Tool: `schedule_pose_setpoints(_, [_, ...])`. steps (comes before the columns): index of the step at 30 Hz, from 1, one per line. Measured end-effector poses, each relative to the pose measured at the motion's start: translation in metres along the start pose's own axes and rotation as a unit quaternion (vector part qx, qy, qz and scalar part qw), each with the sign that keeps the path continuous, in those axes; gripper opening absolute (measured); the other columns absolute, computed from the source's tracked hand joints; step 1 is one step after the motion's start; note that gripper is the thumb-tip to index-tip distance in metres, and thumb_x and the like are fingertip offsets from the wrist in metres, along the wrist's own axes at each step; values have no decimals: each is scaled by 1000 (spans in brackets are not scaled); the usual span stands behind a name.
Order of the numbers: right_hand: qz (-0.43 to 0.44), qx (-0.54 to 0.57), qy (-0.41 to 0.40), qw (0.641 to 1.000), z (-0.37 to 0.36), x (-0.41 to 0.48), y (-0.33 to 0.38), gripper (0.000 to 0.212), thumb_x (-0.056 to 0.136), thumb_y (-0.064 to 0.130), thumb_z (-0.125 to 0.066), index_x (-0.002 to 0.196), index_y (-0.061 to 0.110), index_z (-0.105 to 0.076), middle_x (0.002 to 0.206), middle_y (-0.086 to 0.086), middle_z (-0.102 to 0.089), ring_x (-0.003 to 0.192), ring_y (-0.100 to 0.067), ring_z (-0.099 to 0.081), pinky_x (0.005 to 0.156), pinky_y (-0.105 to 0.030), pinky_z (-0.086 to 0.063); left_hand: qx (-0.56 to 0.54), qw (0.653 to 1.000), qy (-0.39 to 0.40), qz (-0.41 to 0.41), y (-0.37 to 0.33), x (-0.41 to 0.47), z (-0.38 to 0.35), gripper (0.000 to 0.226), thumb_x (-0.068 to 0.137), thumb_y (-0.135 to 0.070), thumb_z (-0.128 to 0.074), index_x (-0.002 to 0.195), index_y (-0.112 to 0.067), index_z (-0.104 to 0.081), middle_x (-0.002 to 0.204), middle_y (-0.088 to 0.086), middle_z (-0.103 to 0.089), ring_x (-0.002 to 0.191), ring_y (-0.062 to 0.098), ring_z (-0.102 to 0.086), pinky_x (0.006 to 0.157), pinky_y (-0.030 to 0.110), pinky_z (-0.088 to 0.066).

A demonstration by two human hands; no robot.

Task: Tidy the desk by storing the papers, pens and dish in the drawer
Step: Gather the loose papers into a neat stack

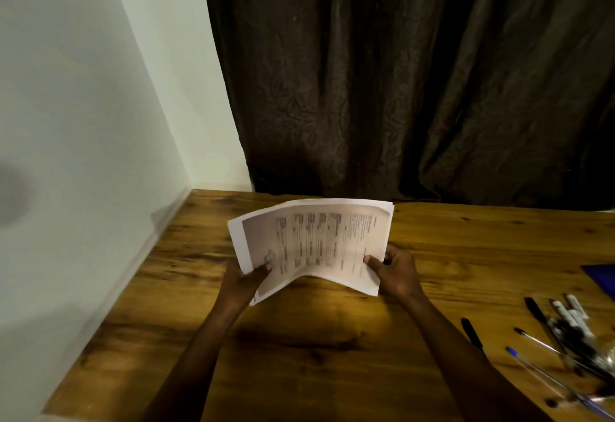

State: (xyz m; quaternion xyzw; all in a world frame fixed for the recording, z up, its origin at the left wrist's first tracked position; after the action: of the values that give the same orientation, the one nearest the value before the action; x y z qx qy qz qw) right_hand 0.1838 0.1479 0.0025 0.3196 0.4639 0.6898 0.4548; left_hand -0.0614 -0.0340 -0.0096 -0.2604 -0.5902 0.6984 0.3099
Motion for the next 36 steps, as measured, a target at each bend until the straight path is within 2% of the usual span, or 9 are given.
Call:
schedule_pose_setpoints(5, [-2, -4, -13, 1000, 5, 1, -8, 33, 86, 7, -70, 118, 7, -64, 112, -7, -69, 102, -24, -67, 80, -36, -58, -5, 1000, -15, 20, 4, 0, 0, 37, 87, -9, -70, 123, -15, -60, 114, 6, -67, 104, 23, -64, 85, 37, -54])
schedule_pose_setpoints(10, [23, 9, -72, 997, 12, -5, 8, 43, 86, 13, -71, 124, 12, -52, 111, 5, -59, 102, -14, -58, 68, -12, -48, -56, 996, -23, 60, -6, 2, -4, 36, 86, -4, -70, 119, -13, -59, 101, -4, -66, 93, 14, -64, 72, 24, -53])
schedule_pose_setpoints(13, [-14, 60, -115, 991, 9, -12, 12, 69, 81, 24, -77, 138, 14, -38, 116, 6, -53, 106, -14, -53, 81, -26, -48, -128, 986, -42, 96, -4, -1, -12, 35, 86, -1, -68, 118, -12, -59, 105, 3, -68, 91, 12, -63, 66, 24, -52])
schedule_pose_setpoints(16, [-84, 170, -51, 980, -9, -22, 7, 63, 79, 31, -78, 131, 16, -46, 112, 1, -65, 104, -20, -64, 84, -37, -56, -165, 974, -20, 154, 7, -9, -27, 30, 89, -14, -68, 115, -1, -60, 102, 23, -67, 75, 27, -62, 54, 31, -52])
schedule_pose_setpoints(20, [-144, 293, 105, 939, -33, -36, 2, 41, 86, 28, -72, 122, 15, -58, 116, -11, -70, 100, -24, -71, 83, -45, -60, -245, 953, 10, 176, 13, -29, -51, 24, 89, -10, -66, 113, -10, -62, 105, 11, -72, 96, 32, -66, 74, 40, -55])
schedule_pose_setpoints(23, [-125, 308, 77, 940, -35, -39, 2, 32, 92, 11, -63, 124, 9, -57, 112, -13, -68, 71, -8, -69, 54, -25, -56, -263, 945, 36, 191, 14, -42, -64, 36, 86, -10, -69, 121, -11, -60, 112, 11, -71, 101, 31, -66, 80, 41, -56])
schedule_pose_setpoints(25, [-120, 289, 50, 949, -29, -38, 0, 30, 93, 7, -61, 123, 4, -57, 107, -15, -66, 65, -6, -64, 47, -19, -49, -271, 940, 50, 203, 13, -43, -66, 44, 83, -12, -72, 125, -11, -59, 119, 13, -69, 108, 32, -64, 92, 46, -54])
schedule_pose_setpoints(31, [-100, 198, 16, 975, 9, -28, -3, 21, 94, 6, -59, 115, 7, -63, 107, -11, -72, 87, -19, -70, 56, -21, -55, -340, 912, 16, 227, 1, -34, -26, 37, 92, -31, -59, 123, -11, -56, 128, 15, -62, 107, 25, -64, 80, 39, -56])
schedule_pose_setpoints(36, [-94, 130, 85, 983, 36, -28, -4, 24, 94, 7, -60, 117, 12, -65, 110, -4, -73, 88, -14, -73, 66, -25, -59, -252, 925, 143, 245, -19, -32, -21, 57, 88, -60, -52, 118, -15, -68, 118, 15, -69, 111, 36, -64, 96, 53, -51])
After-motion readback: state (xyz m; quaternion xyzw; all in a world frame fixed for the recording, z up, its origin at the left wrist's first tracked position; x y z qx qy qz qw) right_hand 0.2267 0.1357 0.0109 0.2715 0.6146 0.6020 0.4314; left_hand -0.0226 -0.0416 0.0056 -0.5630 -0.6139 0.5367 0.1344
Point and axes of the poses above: each hand's wrist, its own x-axis towards the middle knuckle, its own z-axis out of the back of the hand, y = z × x, the point moved 2 cm from there along x, towards the middle knuckle
